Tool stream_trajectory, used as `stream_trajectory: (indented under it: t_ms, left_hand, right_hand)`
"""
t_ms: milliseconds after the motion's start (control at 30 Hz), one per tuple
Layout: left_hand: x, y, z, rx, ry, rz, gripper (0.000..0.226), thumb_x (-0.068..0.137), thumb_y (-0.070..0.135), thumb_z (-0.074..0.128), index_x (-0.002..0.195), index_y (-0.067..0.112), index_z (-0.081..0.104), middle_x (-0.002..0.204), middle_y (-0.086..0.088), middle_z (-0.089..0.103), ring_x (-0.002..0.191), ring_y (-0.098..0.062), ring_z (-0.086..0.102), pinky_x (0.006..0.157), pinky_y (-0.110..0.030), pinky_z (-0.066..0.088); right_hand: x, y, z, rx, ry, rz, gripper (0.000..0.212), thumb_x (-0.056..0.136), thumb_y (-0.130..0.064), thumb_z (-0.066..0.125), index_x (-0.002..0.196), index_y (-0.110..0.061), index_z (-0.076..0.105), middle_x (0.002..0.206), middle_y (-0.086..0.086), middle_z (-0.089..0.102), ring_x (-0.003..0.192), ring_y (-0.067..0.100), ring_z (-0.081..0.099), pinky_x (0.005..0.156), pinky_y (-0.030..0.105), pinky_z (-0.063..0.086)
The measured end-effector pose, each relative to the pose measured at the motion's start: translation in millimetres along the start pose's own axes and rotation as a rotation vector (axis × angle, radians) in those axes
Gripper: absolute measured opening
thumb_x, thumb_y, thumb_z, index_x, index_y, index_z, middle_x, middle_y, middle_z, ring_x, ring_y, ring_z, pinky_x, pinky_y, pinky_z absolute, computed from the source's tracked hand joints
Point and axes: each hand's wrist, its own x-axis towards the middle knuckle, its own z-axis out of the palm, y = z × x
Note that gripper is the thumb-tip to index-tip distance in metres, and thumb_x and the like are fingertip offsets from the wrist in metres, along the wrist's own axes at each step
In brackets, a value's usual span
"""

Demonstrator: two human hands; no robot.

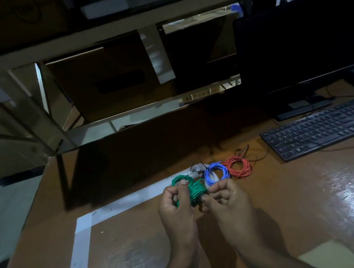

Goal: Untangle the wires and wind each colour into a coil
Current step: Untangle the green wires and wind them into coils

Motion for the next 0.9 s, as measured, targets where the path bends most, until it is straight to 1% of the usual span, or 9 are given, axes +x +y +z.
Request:
stream_trajectory:
  t_ms: [133,267,400,500,600,700,733,833,900]
  left_hand:
    - [0.6,0.4,0.1,-0.040,0.003,-0.025,0.015,0.101,0.012,0.059,0.100,-0.002,0.060,0.079,-0.005,0.063,0.059,0.003,0.061,0.048,-0.012,0.045]
    - [-2.3,2.5,0.5,-0.036,-0.025,-0.001,0.008,0.101,0.009,0.059,0.107,0.007,0.063,0.079,-0.006,0.067,0.061,0.001,0.066,0.048,-0.013,0.047]
    - [-1.4,3.6,0.9,-0.020,-0.064,-0.055,0.019,0.104,0.013,0.056,0.115,0.017,0.070,0.083,0.008,0.077,0.064,0.005,0.067,0.049,-0.012,0.046]
    - [1.7,2.6,0.1,0.013,-0.070,-0.143,0.024,0.105,0.017,0.053,0.111,0.018,0.076,0.095,-0.002,0.077,0.060,0.006,0.062,0.048,-0.013,0.045]
    - [1.3,0.2,-0.9,0.065,-0.104,-0.194,0.027,0.105,0.026,0.053,0.100,0.020,0.078,0.082,0.000,0.074,0.057,0.001,0.055,0.049,-0.018,0.041]
    - [-0.3,2.7,0.7,0.030,-0.112,-0.234,0.027,0.104,0.028,0.055,0.096,0.014,0.076,0.071,0.002,0.069,0.052,0.001,0.051,0.048,-0.017,0.041]
    - [-0.1,2.7,0.4,0.012,-0.122,-0.234,0.026,0.103,0.029,0.056,0.098,0.014,0.077,0.074,0.001,0.071,0.055,0.000,0.054,0.050,-0.017,0.043]
    - [0.2,1.9,-0.5,-0.021,-0.164,-0.213,0.023,0.102,0.030,0.059,0.103,0.021,0.080,0.097,-0.006,0.078,0.080,-0.014,0.066,0.066,-0.027,0.051]
    - [0.1,2.6,-0.5,-0.044,-0.164,-0.205,0.021,0.101,0.025,0.061,0.104,0.019,0.080,0.101,-0.006,0.079,0.081,-0.011,0.070,0.064,-0.023,0.054]
  right_hand:
    - [-1.3,-1.2,-2.0,-0.100,-0.015,-0.075,0.022,0.087,-0.003,0.075,0.086,-0.017,0.058,0.079,0.004,0.073,0.065,0.009,0.073,0.059,0.017,0.054]
    - [-2.0,-0.7,-3.2,-0.183,-0.048,-0.115,0.029,0.086,-0.001,0.074,0.081,-0.015,0.050,0.074,0.007,0.069,0.062,0.010,0.071,0.055,0.018,0.052]
    - [-3.5,0.5,-4.8,-0.204,-0.043,-0.167,0.030,0.088,-0.003,0.073,0.082,-0.020,0.048,0.081,0.006,0.069,0.071,0.010,0.072,0.060,0.022,0.056]
    - [-6.0,0.6,-5.7,-0.197,-0.023,-0.210,0.030,0.090,-0.005,0.072,0.084,-0.024,0.049,0.085,0.002,0.069,0.078,0.009,0.073,0.067,0.028,0.060]
    - [-5.5,0.9,-5.9,-0.201,-0.004,-0.223,0.029,0.090,-0.007,0.072,0.085,-0.026,0.051,0.088,0.000,0.069,0.081,0.008,0.073,0.071,0.031,0.062]
    - [-4.8,0.7,-5.4,-0.156,0.005,-0.230,0.031,0.090,-0.006,0.073,0.088,-0.029,0.053,0.087,-0.004,0.070,0.083,0.009,0.074,0.071,0.028,0.061]
    - [-4.9,0.5,-5.3,-0.130,0.001,-0.223,0.031,0.089,-0.005,0.073,0.091,-0.030,0.054,0.088,-0.007,0.070,0.083,0.008,0.074,0.071,0.026,0.061]
    - [-4.8,0.6,-5.3,-0.091,0.009,-0.208,0.027,0.088,-0.006,0.074,0.095,-0.029,0.061,0.090,-0.011,0.073,0.084,0.007,0.075,0.073,0.025,0.061]
    - [-4.4,2.1,-4.8,-0.093,0.026,-0.207,0.026,0.087,-0.007,0.076,0.093,-0.030,0.066,0.090,-0.012,0.074,0.083,0.006,0.075,0.073,0.024,0.061]
